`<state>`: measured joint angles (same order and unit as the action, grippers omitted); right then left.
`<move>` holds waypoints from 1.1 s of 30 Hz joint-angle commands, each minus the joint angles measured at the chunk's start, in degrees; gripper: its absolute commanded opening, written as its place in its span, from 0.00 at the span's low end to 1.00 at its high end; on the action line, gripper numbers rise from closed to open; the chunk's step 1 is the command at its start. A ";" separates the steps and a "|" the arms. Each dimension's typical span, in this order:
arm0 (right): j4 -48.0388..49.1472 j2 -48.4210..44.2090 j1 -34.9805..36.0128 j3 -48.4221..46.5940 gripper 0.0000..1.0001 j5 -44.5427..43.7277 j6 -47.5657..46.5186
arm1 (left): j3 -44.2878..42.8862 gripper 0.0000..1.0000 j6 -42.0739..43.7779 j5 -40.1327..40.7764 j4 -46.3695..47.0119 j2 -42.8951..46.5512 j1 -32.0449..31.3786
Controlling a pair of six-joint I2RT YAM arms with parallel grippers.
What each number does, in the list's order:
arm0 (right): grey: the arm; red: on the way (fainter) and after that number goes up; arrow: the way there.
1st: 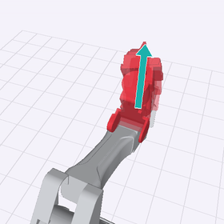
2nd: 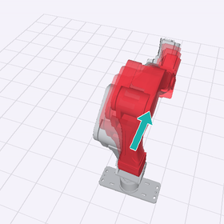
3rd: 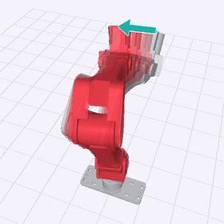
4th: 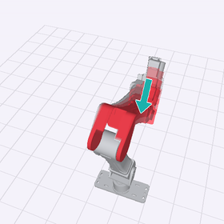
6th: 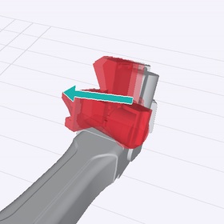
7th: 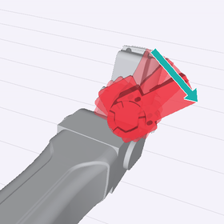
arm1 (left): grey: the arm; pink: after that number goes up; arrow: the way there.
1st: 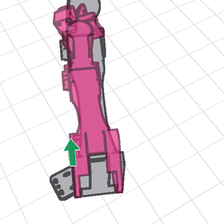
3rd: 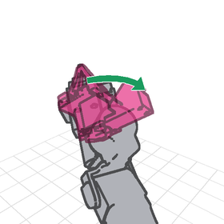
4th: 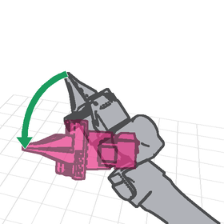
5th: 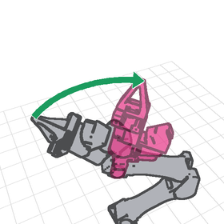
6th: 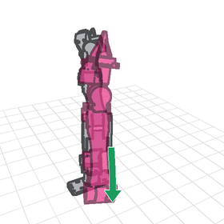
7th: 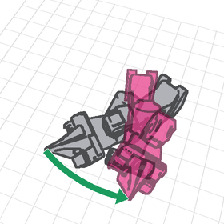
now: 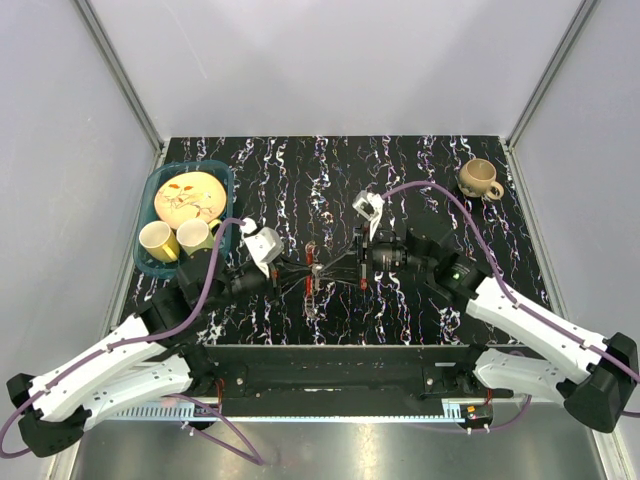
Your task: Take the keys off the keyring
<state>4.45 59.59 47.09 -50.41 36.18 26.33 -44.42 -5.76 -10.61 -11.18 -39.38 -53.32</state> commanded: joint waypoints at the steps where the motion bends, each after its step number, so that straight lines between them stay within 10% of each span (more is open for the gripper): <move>1: -0.67 1.22 0.19 -3.55 0.00 1.26 2.76 | 0.48 0.00 1.63 2.35 1.51 0.09 0.32; 33: -7.96 2.46 -4.90 -4.78 0.00 -8.94 10.94 | 4.52 0.00 5.14 -2.49 4.76 3.43 -0.91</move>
<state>-5.87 62.76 44.51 -54.26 31.05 36.91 -40.58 -1.32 -10.31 -7.99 -37.85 -53.60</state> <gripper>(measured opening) 0.021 0.008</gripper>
